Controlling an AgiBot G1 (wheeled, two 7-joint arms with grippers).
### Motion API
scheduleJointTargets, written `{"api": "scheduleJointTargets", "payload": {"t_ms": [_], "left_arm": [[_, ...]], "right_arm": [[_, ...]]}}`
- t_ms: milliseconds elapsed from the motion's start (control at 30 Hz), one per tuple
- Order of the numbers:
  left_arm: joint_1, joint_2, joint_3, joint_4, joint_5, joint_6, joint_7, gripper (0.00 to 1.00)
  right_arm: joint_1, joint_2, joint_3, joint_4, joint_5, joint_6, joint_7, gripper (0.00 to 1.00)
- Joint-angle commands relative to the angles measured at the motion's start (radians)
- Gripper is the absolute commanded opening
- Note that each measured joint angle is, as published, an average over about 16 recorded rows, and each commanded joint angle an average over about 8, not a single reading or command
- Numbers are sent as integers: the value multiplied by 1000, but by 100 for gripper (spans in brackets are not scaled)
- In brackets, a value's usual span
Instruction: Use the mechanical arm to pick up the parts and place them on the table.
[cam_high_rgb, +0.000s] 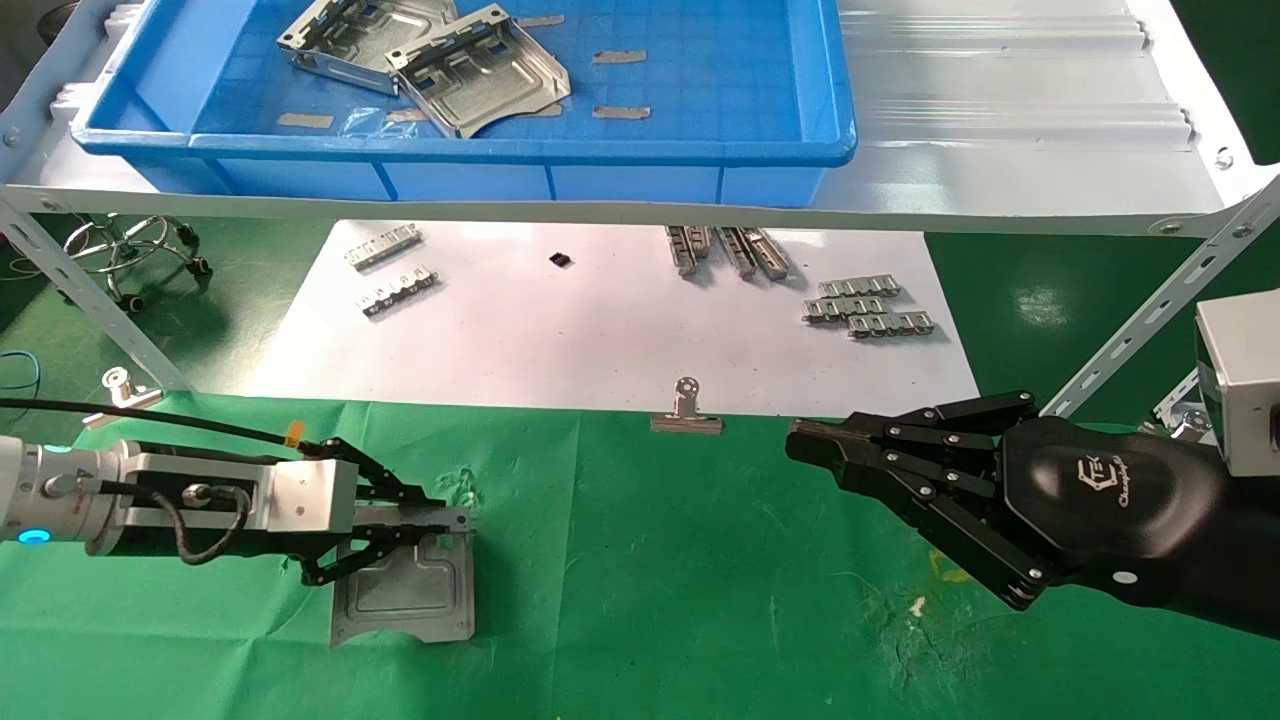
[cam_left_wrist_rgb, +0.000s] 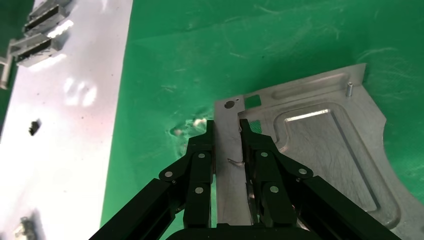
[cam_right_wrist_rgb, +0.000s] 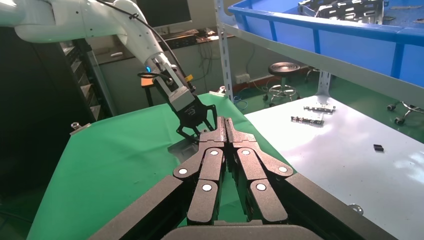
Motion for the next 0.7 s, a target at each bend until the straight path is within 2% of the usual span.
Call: {"api": "scheduleJointTargets", "payload": {"t_ms": [33, 300, 500, 533, 700], "left_arm": [[2, 2, -1, 2, 2, -6, 11, 100], [4, -2, -12, 4, -12, -6, 34, 100], [0, -31, -35, -17, -71, 42, 17, 100], [0, -38, -39, -24, -85, 57, 6, 100], [3, -74, -57, -67, -160, 147, -53, 100]], "right_arm": [[0, 0, 0, 0, 0, 0, 0, 0], [0, 0, 0, 0, 0, 0, 0, 0], [0, 0, 0, 0, 0, 0, 0, 0], [0, 0, 0, 0, 0, 0, 0, 5], [0, 0, 0, 0, 0, 0, 0, 67]]}}
